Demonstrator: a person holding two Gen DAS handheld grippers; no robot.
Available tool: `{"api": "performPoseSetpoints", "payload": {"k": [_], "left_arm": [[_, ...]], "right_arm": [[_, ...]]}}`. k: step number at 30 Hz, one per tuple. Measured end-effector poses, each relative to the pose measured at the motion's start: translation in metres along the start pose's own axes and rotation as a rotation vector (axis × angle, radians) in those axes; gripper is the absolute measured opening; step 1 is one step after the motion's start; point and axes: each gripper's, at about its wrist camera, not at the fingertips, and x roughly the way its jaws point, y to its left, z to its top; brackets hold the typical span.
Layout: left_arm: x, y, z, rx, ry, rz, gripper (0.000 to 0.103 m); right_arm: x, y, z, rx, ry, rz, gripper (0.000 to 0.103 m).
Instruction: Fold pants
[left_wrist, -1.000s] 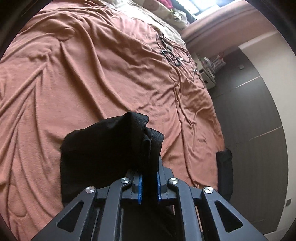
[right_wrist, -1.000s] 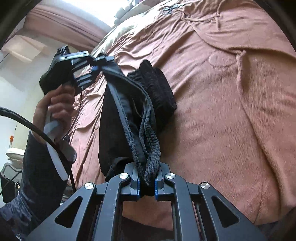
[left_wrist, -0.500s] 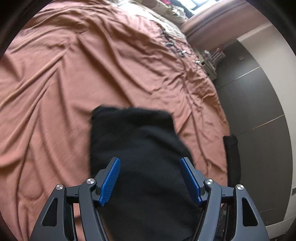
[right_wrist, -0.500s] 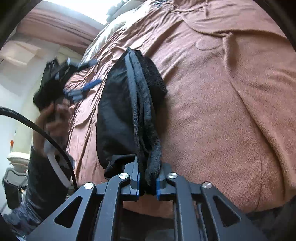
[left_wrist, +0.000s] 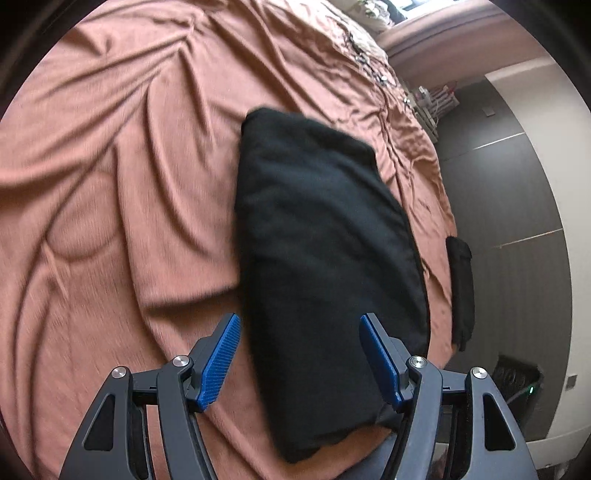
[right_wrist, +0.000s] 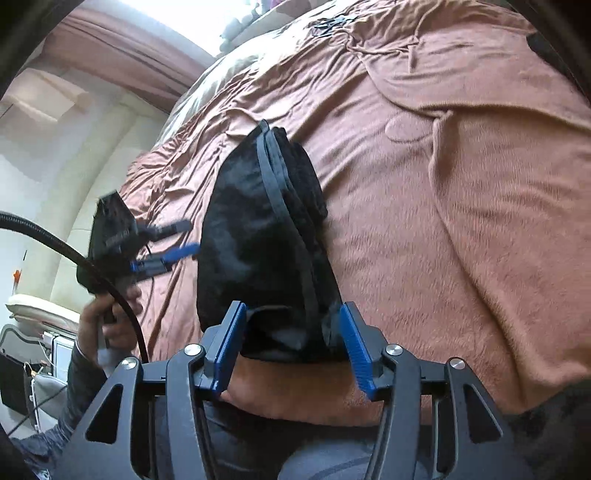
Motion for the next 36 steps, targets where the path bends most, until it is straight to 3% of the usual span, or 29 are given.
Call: {"api": "performPoseSetpoints", "payload": {"k": [12,17,19,21,29,32,36], "left_arm": [[-0.001,0.015,-0.024,-0.092,0.014,-0.050,0.067],[0.003,0.017,-0.035,-0.116,0.032,-0.056,0.060],[0.005,0.016,-0.038,-0.122,0.042,-0.065,0.055],[0.006,0.016,-0.041,-0.131,0.052,-0.079,0.053],[0.017,0.018,-0.053,-0.175,0.082,-0.149,0.052],[0.018,0.018,-0.060,-0.173,0.092,-0.151,0.046],[0.016,0.016,-0.061,-0.169,0.091,-0.140,0.019]], "right_arm": [[0.044,0.005,0.044,-0.040,0.024,-0.038,0.051],[0.066,0.011,0.059,-0.059,0.047,-0.027,0.051],[0.075,0.015,0.064,-0.077,0.057,-0.035,0.060],[0.082,0.015,0.067,-0.090,0.063,-0.048,0.061],[0.100,0.001,0.070,-0.064,0.082,-0.031,0.061],[0.103,-0.003,0.067,-0.060,0.090,-0.007,0.052],[0.104,-0.004,0.067,-0.054,0.085,-0.001,0.045]]}}
